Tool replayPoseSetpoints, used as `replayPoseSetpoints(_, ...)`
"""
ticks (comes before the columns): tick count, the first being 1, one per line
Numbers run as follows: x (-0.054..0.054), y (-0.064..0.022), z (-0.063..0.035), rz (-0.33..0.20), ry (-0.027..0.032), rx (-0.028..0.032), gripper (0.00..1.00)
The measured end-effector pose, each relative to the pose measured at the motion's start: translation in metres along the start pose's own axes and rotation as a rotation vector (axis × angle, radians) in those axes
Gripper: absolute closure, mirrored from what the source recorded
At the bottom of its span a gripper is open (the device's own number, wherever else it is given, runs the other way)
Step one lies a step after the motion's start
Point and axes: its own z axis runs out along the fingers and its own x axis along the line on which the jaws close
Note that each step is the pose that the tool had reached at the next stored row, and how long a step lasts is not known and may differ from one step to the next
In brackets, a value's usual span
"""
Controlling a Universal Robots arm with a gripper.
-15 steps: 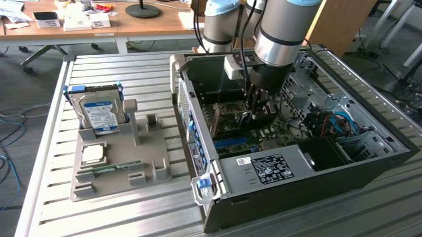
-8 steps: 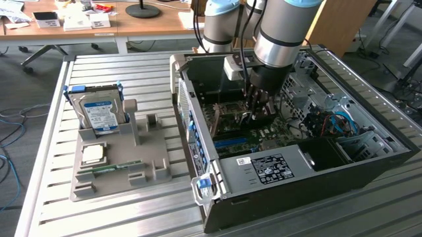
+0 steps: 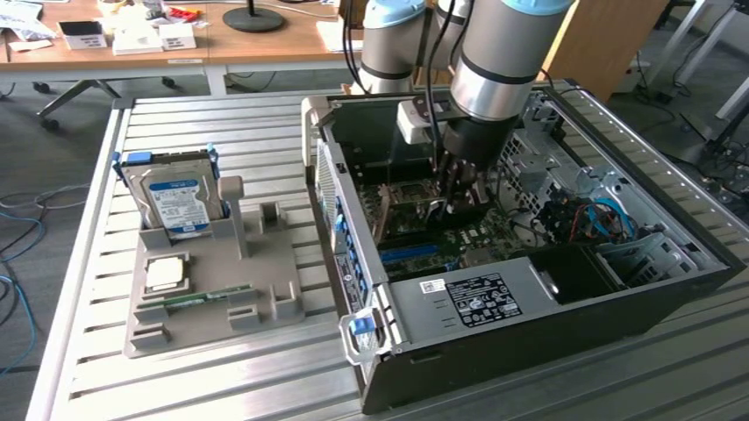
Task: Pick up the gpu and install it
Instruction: 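Insert the gpu into the slot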
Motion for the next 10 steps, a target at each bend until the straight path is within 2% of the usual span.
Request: replayPoseSetpoints(10,0.0001,0.0,0.0025,0.0,-0.0001,0.0,0.73)
